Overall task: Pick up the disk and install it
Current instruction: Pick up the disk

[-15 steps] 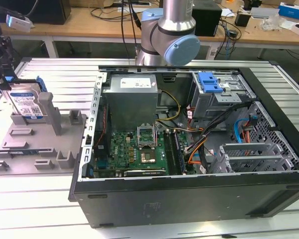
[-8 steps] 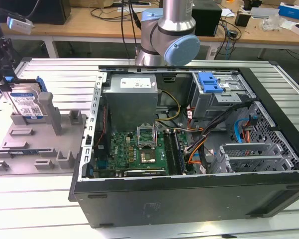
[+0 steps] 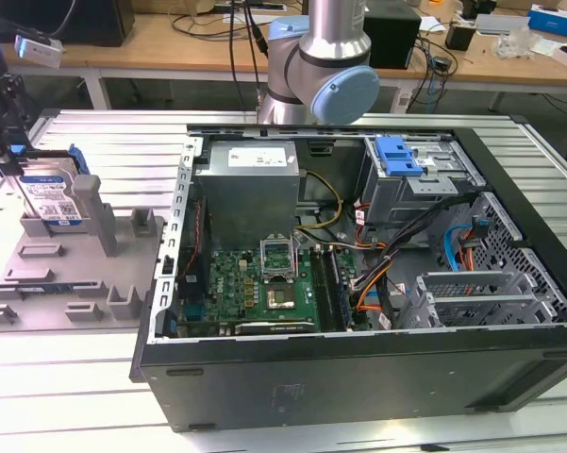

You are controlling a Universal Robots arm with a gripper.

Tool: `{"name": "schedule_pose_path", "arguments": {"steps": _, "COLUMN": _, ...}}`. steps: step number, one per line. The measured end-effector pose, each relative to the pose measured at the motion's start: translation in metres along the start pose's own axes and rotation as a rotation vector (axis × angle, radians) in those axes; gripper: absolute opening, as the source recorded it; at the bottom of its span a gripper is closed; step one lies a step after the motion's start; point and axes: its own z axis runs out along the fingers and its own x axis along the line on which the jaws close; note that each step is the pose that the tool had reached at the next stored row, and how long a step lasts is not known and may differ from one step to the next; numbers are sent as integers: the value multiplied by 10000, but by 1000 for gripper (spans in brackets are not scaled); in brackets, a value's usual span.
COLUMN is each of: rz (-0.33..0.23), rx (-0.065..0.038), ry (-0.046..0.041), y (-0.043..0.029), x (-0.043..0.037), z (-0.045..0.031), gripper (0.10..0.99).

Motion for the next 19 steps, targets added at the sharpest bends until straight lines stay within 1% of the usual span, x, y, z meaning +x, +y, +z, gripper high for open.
{"name": "schedule_pose_path", "arguments": {"steps": 11, "rz": -1, "rx": 0, "ry": 1, "y": 1, "x": -2, "z": 48, "gripper": 482}}
{"name": "schedule_pose_path", "arguments": {"steps": 12, "rz": -1, "rx": -1, "ry": 1, "y": 1, "x": -2, "z": 54, "gripper": 392}}
{"name": "schedule_pose_path", "arguments": {"steps": 19, "rz": -1, "rx": -2, "ry": 1, "y": 1, "x": -2, "z": 72, "gripper": 392}}
